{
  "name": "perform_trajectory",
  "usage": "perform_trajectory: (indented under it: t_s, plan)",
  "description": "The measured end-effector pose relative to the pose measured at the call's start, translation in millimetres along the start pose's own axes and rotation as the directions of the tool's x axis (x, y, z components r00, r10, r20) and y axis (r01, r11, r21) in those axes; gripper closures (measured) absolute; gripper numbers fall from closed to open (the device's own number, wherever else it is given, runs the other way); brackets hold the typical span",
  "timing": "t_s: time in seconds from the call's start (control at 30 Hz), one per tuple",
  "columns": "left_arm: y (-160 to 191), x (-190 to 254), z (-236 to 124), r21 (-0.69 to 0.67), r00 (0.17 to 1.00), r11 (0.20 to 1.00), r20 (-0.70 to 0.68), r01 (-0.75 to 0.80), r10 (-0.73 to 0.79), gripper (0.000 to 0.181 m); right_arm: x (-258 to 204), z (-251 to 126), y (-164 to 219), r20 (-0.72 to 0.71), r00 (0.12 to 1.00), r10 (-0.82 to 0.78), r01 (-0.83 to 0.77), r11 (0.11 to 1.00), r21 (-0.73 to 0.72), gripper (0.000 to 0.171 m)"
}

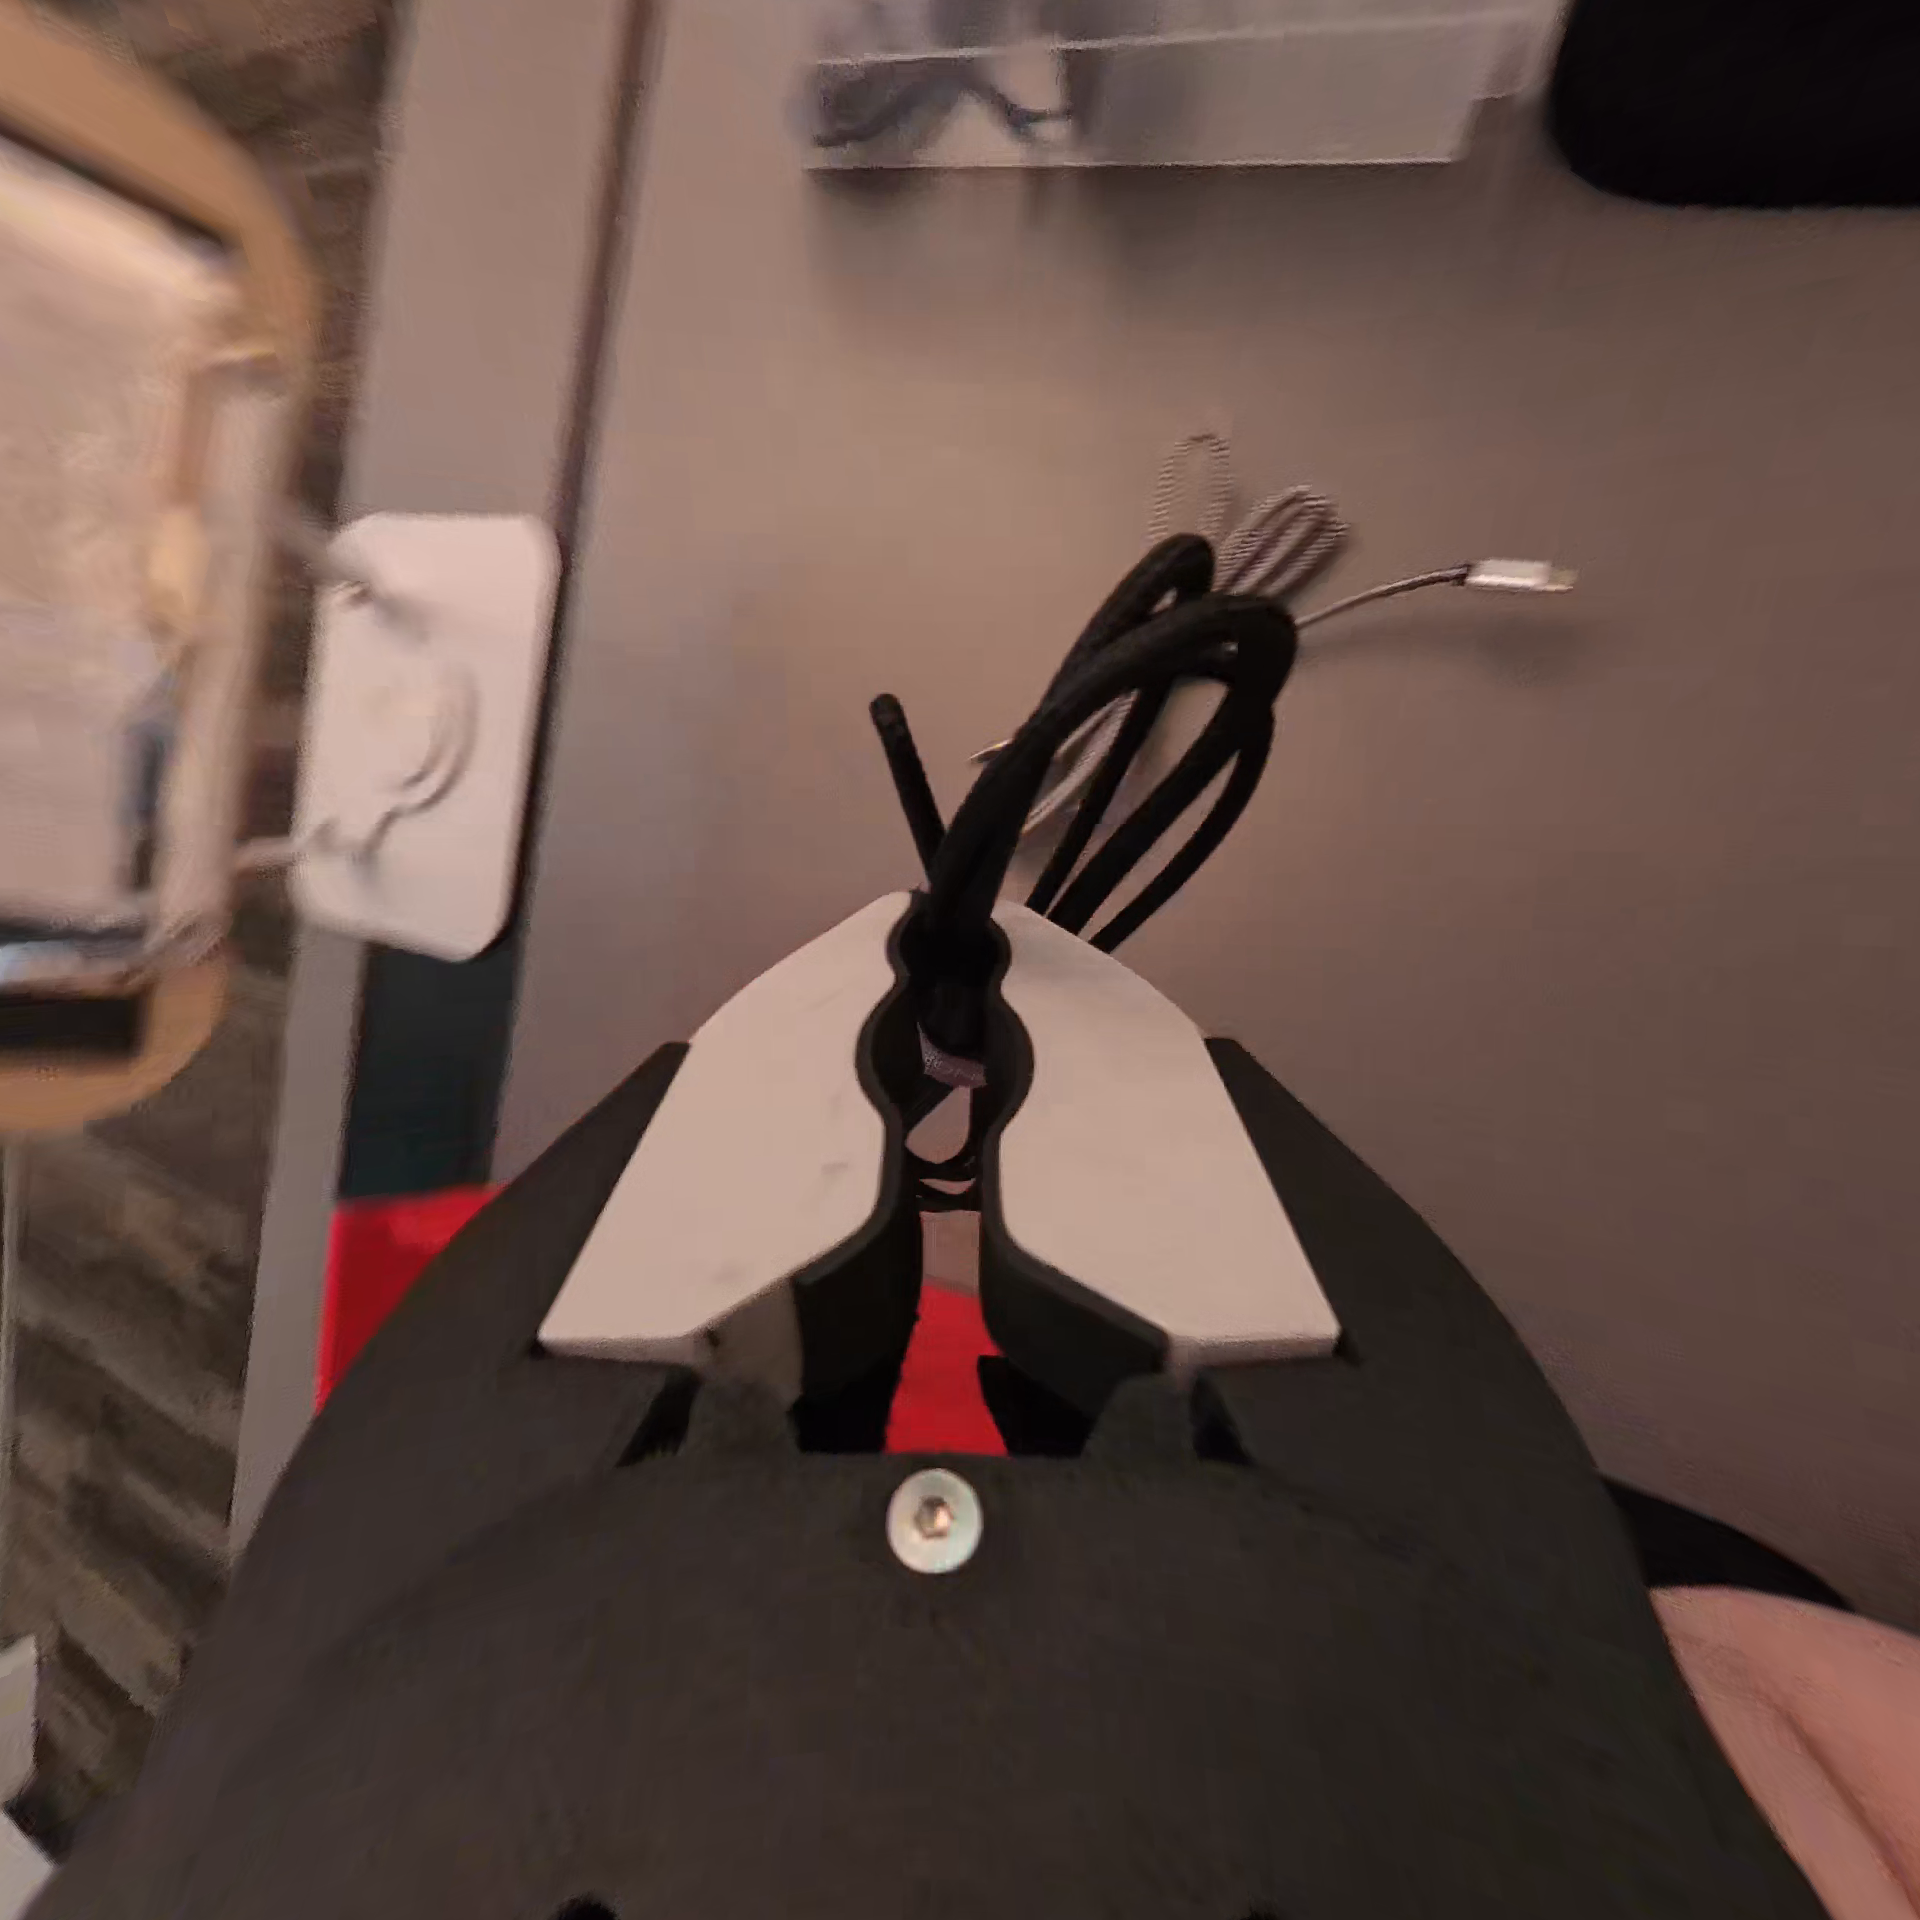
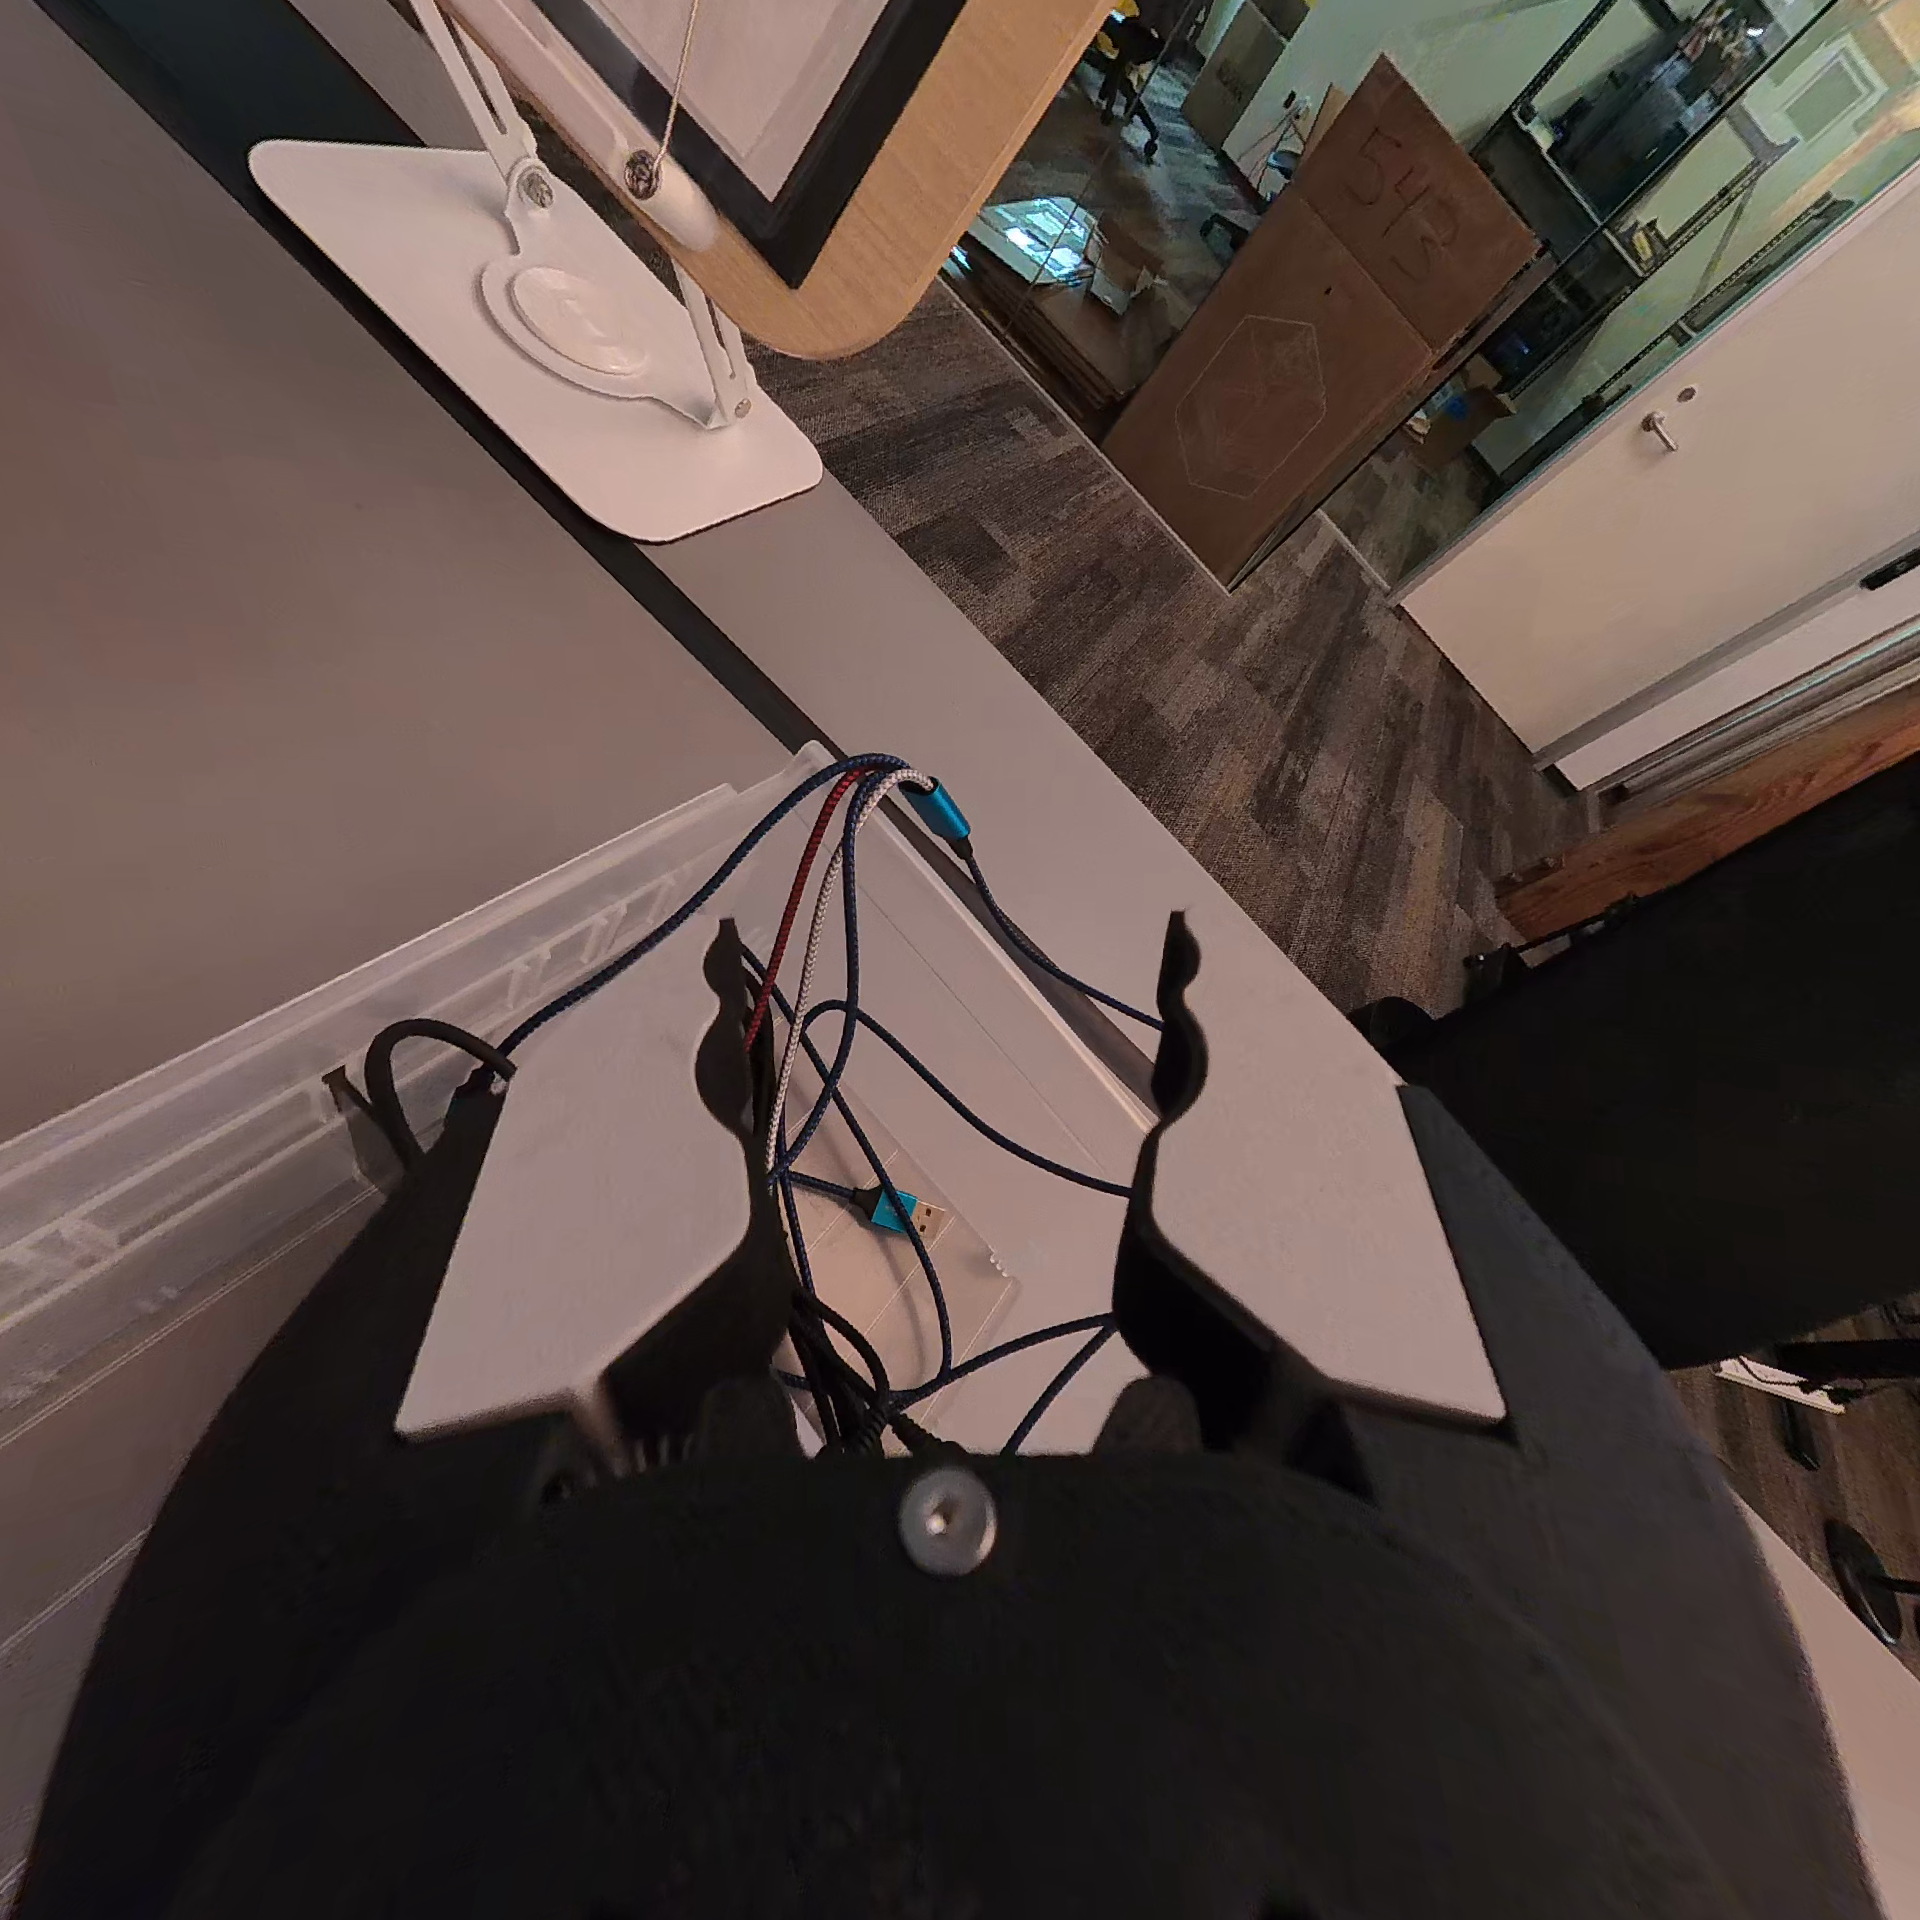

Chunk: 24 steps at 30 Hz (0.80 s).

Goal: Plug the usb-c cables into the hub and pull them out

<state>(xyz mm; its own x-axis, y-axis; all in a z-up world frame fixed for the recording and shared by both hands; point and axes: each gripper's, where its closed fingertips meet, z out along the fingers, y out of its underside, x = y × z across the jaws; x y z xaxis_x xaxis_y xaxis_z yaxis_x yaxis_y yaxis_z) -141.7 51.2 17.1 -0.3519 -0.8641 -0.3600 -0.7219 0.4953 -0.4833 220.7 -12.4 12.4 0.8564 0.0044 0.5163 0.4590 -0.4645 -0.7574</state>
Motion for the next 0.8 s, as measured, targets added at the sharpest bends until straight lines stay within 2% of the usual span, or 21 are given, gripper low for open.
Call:
perform_trajectory:
  t_s: [0.07, 0.17, 0.33, 0.53, 0.7, 0.8]
  plan:
    - [-17, 31, 40, -0.047, 0.991, 0.995, -0.109, -0.082, 0.077, 0.175, 1, 0, 1, 0.0, 1.0, 0.002, -0.002, 1.0, -0.002, 0.093]
    - [-21, 66, 91, -0.145, 0.967, 0.979, -0.23, -0.142, 0.106, 0.175, 0, 0, 2, 0.006, 1.0, 0.002, -0.002, 1.0, 0.0, 0.094]
    - [-14, 97, 139, -0.24, 0.941, 0.943, -0.301, -0.23, 0.153, 0.175, 1, 1, 4, 0.015, 1.0, 0.01, -0.01, 1.0, -0.001, 0.094]
    - [-9, 122, 164, -0.262, 0.915, 0.932, -0.379, -0.252, 0.141, 0.175, -1, 4, 7, 0.029, 1.0, 0.008, -0.007, 1.0, -0.016, 0.094]
    - [-12, 132, 167, -0.242, 0.896, 0.946, -0.434, -0.216, 0.093, 0.17, -3, 4, 10, 0.041, 0.999, 0.011, -0.01, 1.0, -0.025, 0.094]
    - [-19, 134, 153, -0.217, 0.862, 0.963, -0.506, -0.158, 0.027, 0.148, -1, 4, 11, 0.038, 0.999, 0.014, -0.013, 1.0, -0.026, 0.093]
